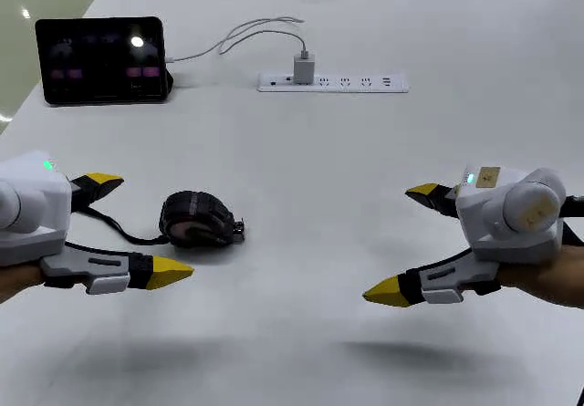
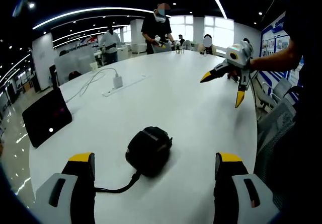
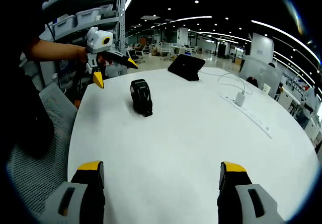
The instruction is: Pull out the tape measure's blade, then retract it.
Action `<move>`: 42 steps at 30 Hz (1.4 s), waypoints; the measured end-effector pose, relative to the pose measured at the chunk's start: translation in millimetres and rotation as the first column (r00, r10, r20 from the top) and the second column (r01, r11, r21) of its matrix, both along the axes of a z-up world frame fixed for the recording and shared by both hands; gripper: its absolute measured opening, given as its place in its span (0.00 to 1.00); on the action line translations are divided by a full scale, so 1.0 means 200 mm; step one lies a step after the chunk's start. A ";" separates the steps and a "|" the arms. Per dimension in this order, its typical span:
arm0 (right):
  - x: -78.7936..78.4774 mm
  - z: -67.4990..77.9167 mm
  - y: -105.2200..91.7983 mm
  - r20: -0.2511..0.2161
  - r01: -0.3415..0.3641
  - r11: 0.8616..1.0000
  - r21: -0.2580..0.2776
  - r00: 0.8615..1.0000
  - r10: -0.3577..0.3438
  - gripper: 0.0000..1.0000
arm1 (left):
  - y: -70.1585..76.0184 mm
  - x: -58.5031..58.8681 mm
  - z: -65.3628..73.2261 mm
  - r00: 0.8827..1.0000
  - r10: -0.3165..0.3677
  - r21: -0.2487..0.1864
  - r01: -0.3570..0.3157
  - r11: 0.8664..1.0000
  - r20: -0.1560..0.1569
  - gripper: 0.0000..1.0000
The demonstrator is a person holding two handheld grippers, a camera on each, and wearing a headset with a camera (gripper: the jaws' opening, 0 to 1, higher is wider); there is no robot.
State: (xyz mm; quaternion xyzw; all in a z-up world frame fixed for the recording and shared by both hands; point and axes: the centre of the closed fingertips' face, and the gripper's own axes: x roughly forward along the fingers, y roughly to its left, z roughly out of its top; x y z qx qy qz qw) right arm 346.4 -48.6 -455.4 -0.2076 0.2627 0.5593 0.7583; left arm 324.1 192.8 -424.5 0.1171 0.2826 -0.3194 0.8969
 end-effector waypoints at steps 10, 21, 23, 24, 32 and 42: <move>0.05 -0.01 0.09 -0.004 -0.055 0.998 0.000 0.998 0.055 0.90 | 0.01 0.03 -0.02 0.999 -0.036 0.023 0.036 0.999 -0.030 0.90; 0.08 -0.01 0.21 0.014 -0.141 0.990 0.003 0.990 0.141 0.81 | 0.01 0.05 -0.04 0.994 -0.086 0.037 0.089 0.995 -0.064 0.80; 0.08 -0.01 0.23 0.021 -0.159 0.987 -0.004 0.987 0.159 0.79 | 0.01 0.06 -0.05 0.993 -0.092 0.041 0.095 0.995 -0.072 0.78; 0.08 -0.02 0.24 0.022 -0.162 0.987 -0.007 0.987 0.162 0.77 | 0.01 0.06 -0.06 0.992 -0.097 0.040 0.100 0.994 -0.078 0.77; 0.08 -0.05 0.30 0.025 -0.214 0.977 -0.018 0.976 0.214 0.72 | 0.01 0.07 -0.08 0.988 -0.123 0.060 0.129 0.990 -0.096 0.71; 0.09 -0.07 0.43 0.052 -0.290 0.957 -0.019 0.955 0.291 0.59 | -0.01 0.09 -0.12 0.978 -0.176 0.093 0.187 0.978 -0.115 0.60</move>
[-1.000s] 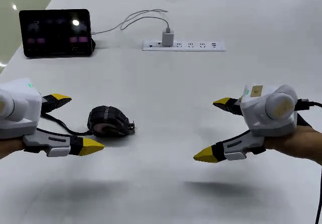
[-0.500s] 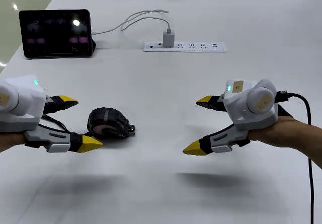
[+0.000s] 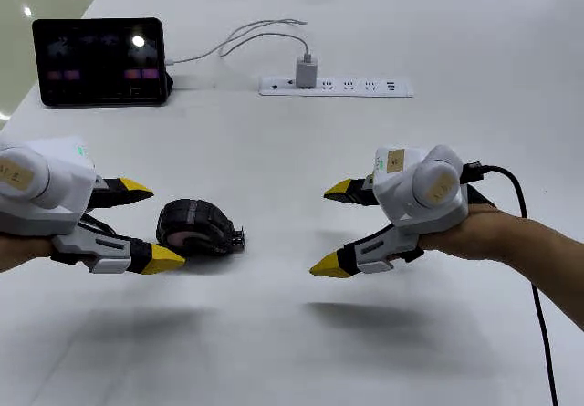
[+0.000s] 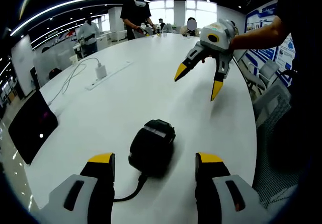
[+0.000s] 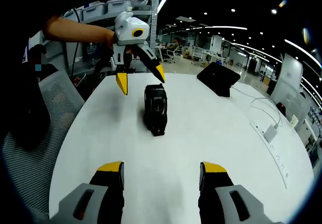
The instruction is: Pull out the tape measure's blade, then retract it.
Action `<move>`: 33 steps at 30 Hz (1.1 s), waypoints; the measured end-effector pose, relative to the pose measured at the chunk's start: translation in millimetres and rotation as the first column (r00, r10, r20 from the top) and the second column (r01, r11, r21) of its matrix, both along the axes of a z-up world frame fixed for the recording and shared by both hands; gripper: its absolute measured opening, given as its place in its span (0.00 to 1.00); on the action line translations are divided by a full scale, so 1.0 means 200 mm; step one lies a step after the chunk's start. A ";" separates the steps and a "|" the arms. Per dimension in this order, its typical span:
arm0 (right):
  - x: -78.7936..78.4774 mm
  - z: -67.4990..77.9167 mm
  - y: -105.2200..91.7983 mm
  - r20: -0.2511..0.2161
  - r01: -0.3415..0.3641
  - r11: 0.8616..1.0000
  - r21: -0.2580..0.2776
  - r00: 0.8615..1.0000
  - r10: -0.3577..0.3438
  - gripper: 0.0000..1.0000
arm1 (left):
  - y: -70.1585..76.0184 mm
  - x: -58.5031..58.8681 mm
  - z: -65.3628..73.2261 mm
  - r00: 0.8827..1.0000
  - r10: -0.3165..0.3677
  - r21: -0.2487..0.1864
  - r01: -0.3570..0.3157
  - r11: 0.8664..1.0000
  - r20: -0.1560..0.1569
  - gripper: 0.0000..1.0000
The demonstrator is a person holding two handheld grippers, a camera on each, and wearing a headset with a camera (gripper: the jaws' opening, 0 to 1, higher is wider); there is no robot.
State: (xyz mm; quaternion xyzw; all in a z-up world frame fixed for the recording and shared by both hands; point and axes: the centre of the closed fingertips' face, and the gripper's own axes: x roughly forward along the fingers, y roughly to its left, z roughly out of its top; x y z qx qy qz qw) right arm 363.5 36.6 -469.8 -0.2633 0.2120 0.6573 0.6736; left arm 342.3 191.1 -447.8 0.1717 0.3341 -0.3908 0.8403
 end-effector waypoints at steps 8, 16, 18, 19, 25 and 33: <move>0.01 -0.01 0.10 -0.002 -0.038 0.999 0.019 0.999 0.038 0.49 | -0.02 0.01 -0.04 0.999 -0.042 0.031 0.043 0.999 -0.021 0.53; 0.02 -0.03 0.19 0.005 -0.083 0.996 0.019 0.997 0.082 0.39 | -0.02 0.05 -0.05 0.997 -0.067 0.044 0.069 0.997 -0.031 0.51; 0.02 -0.05 0.21 0.002 -0.090 0.996 0.017 0.996 0.090 0.38 | -0.03 0.05 -0.06 0.997 -0.076 0.047 0.077 0.996 -0.035 0.50; 0.02 -0.05 0.22 0.001 -0.095 0.995 0.016 0.996 0.095 0.37 | -0.03 0.05 -0.06 0.996 -0.083 0.049 0.084 0.995 -0.036 0.50; 0.02 -0.08 0.28 -0.011 -0.114 0.993 0.013 0.993 0.114 0.33 | -0.03 0.05 -0.09 0.990 -0.127 0.076 0.131 0.988 -0.061 0.48; 0.01 -0.12 0.35 -0.011 -0.155 0.988 -0.007 0.988 0.155 0.28 | -0.02 0.06 -0.12 0.984 -0.160 0.101 0.168 0.981 -0.078 0.43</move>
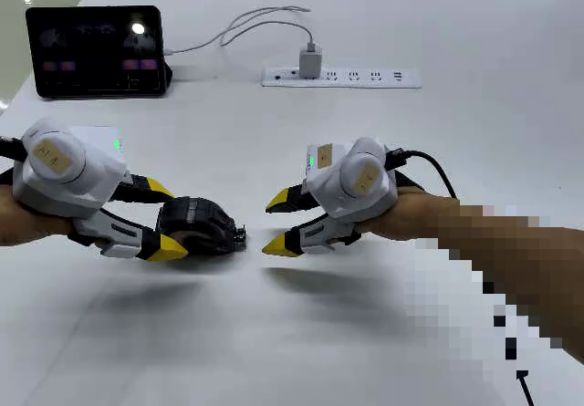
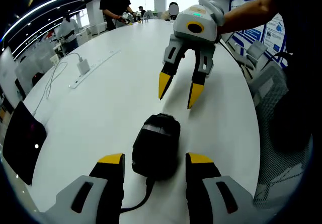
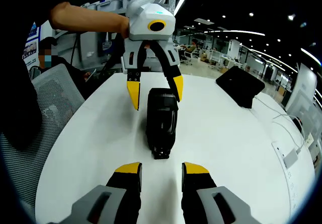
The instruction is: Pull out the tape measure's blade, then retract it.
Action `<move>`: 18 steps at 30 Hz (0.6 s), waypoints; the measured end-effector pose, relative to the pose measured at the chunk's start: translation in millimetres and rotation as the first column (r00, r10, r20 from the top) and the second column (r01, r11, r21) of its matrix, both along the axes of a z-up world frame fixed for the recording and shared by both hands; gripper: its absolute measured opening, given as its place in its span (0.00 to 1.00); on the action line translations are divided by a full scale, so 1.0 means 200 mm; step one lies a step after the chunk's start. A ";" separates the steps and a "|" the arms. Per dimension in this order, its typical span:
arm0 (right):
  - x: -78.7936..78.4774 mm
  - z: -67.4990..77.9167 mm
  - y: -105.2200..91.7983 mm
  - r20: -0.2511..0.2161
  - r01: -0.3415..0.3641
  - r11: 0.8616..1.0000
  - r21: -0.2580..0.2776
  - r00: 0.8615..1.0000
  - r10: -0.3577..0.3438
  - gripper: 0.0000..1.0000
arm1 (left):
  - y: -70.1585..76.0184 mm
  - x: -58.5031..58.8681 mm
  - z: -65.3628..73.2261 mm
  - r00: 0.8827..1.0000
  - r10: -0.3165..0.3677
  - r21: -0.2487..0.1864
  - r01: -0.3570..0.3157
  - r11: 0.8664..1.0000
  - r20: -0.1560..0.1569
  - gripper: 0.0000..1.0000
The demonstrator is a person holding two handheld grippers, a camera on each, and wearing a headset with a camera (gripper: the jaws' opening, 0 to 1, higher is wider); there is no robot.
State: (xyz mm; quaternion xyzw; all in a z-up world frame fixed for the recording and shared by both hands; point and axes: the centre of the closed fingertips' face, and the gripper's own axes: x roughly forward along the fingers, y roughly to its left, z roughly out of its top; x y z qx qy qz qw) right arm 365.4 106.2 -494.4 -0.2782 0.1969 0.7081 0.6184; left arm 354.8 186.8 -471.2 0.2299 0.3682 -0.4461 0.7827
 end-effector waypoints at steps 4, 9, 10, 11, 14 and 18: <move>0.00 -0.02 0.03 0.005 -0.019 1.000 -0.007 1.000 0.019 0.26 | 0.01 0.00 -0.02 1.000 -0.021 0.019 0.021 1.000 -0.006 0.42; 0.00 -0.04 0.07 0.011 -0.040 0.999 -0.017 0.999 0.040 0.23 | 0.00 0.00 -0.03 0.999 -0.041 0.031 0.041 0.999 -0.013 0.40; 0.00 -0.04 0.08 0.006 -0.045 0.999 -0.019 0.999 0.046 0.22 | 0.00 0.01 -0.03 0.999 -0.047 0.034 0.047 0.998 -0.013 0.40; -0.01 -0.05 0.09 0.003 -0.050 0.999 -0.021 0.999 0.050 0.20 | 0.00 0.01 -0.04 0.999 -0.051 0.036 0.052 0.998 -0.014 0.39; -0.01 -0.06 0.11 0.006 -0.057 0.998 -0.030 0.998 0.058 0.20 | 0.00 0.01 -0.05 0.997 -0.073 0.045 0.074 0.996 -0.024 0.37; -0.01 -0.08 0.13 0.002 -0.066 0.997 -0.038 0.998 0.066 0.18 | -0.01 0.02 -0.05 0.997 -0.077 0.046 0.078 0.996 -0.025 0.35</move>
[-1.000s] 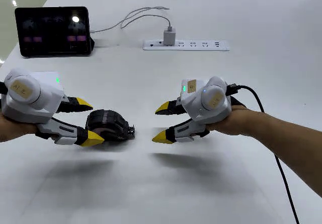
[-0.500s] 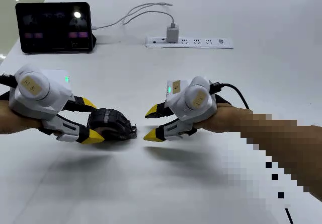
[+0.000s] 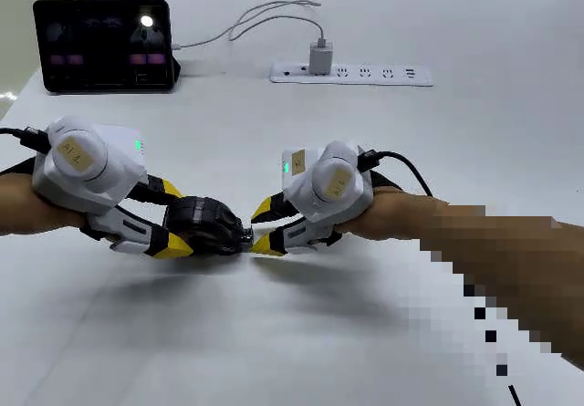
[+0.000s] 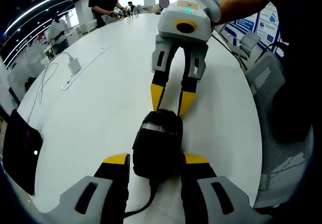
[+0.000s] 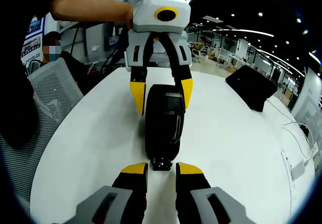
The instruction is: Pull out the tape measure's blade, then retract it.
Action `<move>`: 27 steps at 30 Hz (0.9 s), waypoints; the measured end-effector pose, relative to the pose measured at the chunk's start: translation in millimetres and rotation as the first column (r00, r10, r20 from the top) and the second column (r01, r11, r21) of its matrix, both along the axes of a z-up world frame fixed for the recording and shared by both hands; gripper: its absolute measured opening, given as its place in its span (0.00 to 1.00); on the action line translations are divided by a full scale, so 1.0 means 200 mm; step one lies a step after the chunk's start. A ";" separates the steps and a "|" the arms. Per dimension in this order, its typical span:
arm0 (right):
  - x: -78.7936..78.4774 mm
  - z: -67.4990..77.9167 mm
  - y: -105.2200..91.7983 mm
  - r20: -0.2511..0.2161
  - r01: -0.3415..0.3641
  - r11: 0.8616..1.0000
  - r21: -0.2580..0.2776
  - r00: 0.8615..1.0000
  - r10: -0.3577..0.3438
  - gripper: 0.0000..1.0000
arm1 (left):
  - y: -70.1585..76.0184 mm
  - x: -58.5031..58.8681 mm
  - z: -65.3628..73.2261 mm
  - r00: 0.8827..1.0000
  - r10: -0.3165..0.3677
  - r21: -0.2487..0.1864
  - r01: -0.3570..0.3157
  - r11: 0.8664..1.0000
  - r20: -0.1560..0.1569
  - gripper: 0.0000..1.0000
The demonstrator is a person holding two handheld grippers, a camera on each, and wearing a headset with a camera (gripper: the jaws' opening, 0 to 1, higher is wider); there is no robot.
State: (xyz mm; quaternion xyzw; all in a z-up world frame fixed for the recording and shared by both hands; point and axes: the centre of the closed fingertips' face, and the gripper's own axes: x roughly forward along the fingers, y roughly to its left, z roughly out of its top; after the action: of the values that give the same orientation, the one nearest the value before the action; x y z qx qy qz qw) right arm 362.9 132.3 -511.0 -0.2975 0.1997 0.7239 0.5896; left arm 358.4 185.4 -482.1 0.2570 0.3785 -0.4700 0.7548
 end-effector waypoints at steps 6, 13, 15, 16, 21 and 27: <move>-0.01 -0.03 0.02 -0.008 -0.008 1.000 -0.010 1.000 0.008 0.14 | -0.01 0.01 -0.01 1.000 -0.010 0.001 0.010 1.000 -0.002 0.30; 0.00 -0.04 0.03 -0.009 -0.002 1.000 -0.010 1.000 0.002 0.12 | -0.01 0.01 -0.02 1.000 -0.020 -0.012 0.020 1.000 -0.011 0.28; 0.00 -0.04 0.03 -0.011 -0.001 1.000 -0.011 1.000 0.001 0.11 | -0.01 0.00 -0.02 1.000 -0.028 -0.014 0.028 1.000 -0.007 0.28; 0.00 -0.04 0.03 -0.009 -0.002 1.000 -0.012 1.000 0.002 0.11 | -0.01 0.00 -0.02 0.999 -0.032 -0.015 0.032 0.999 -0.005 0.28; 0.00 -0.04 0.03 -0.013 0.001 1.000 -0.022 1.000 -0.001 0.10 | -0.01 0.00 -0.02 0.999 -0.042 -0.013 0.042 0.999 0.001 0.27; 0.00 -0.04 0.02 -0.023 -0.005 1.000 -0.025 1.000 0.004 0.09 | -0.01 0.00 -0.02 0.999 -0.052 -0.013 0.052 0.999 0.002 0.27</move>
State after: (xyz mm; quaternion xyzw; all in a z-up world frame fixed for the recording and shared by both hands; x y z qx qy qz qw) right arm 362.1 136.4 -519.2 -0.2970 0.2149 0.7260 0.5818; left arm 358.4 184.3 -485.4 0.2621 0.3680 -0.4917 0.7444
